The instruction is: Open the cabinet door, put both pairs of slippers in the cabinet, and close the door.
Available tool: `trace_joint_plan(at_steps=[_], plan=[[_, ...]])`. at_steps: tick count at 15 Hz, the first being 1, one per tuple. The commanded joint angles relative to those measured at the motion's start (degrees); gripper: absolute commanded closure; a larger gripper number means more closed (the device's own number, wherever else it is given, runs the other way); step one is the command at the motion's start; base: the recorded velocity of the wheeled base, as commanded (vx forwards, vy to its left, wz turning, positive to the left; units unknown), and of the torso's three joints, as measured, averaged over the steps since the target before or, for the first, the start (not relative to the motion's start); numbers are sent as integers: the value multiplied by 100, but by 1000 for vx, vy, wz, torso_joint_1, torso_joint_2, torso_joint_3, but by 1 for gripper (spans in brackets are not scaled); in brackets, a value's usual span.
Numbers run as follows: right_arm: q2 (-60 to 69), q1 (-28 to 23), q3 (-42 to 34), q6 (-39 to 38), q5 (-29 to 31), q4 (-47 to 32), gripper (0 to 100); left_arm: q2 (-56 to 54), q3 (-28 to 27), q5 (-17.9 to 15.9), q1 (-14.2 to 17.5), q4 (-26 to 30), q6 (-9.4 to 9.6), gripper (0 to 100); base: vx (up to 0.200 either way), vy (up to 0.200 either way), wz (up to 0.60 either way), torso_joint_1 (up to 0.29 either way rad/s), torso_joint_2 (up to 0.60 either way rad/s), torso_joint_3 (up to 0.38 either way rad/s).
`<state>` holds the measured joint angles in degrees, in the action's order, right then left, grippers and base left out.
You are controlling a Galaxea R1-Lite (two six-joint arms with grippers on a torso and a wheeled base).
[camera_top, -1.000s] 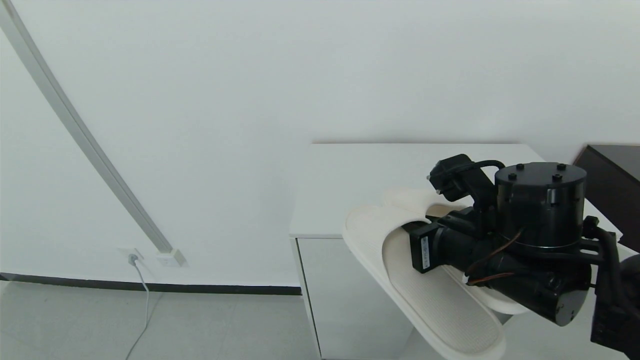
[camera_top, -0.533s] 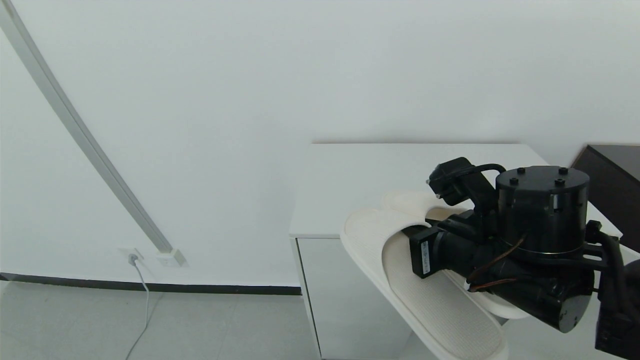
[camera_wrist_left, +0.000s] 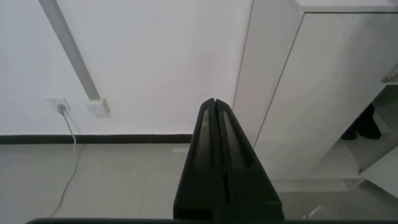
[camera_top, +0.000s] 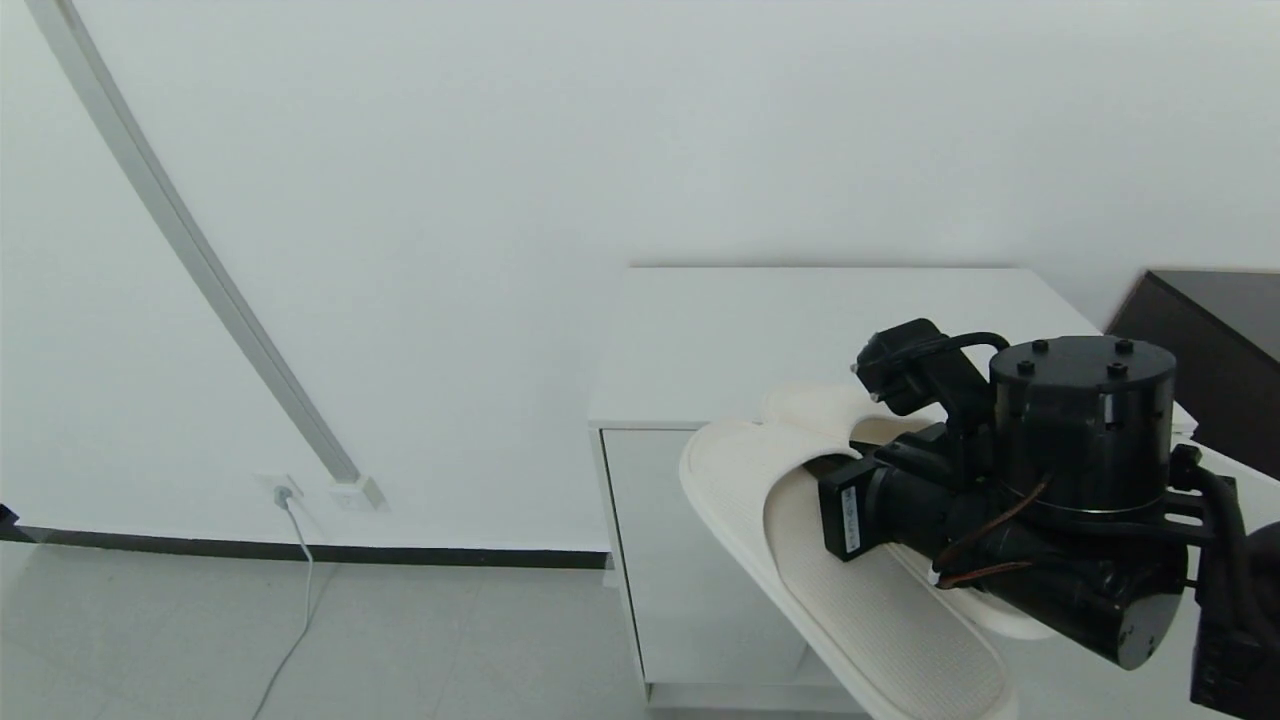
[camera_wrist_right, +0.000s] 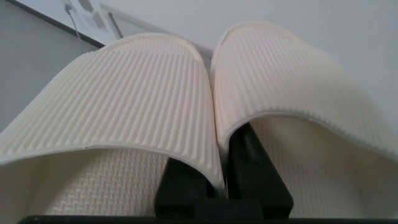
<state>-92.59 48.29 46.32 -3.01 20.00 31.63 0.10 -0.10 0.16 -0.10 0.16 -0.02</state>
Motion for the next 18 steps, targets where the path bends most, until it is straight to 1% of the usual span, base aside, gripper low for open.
trace_joint_plan(at_steps=[1, 5, 12, 18], plan=[[-22, 5, -9, 2, 3, 1, 100, 8, 1, 2, 1, 2, -6, 100, -200, 0, 0, -2, 7, 2], [-22, 5, -53, 11, 12, 1, 100, 8, 1, 11, 1, 2, -6, 100, -200, 0, 0, 2, 2, 2], [-22, 5, -106, 20, -5, 36, 100, 8, 1, 11, 1, 2, -15, 100, 0, 0, 0, 0, 0, 0], [-66, 5, -212, 37, 3, 291, 100, -1, 1, 28, 1, 2, -42, 100, 0, 0, 0, 0, 0, 0]])
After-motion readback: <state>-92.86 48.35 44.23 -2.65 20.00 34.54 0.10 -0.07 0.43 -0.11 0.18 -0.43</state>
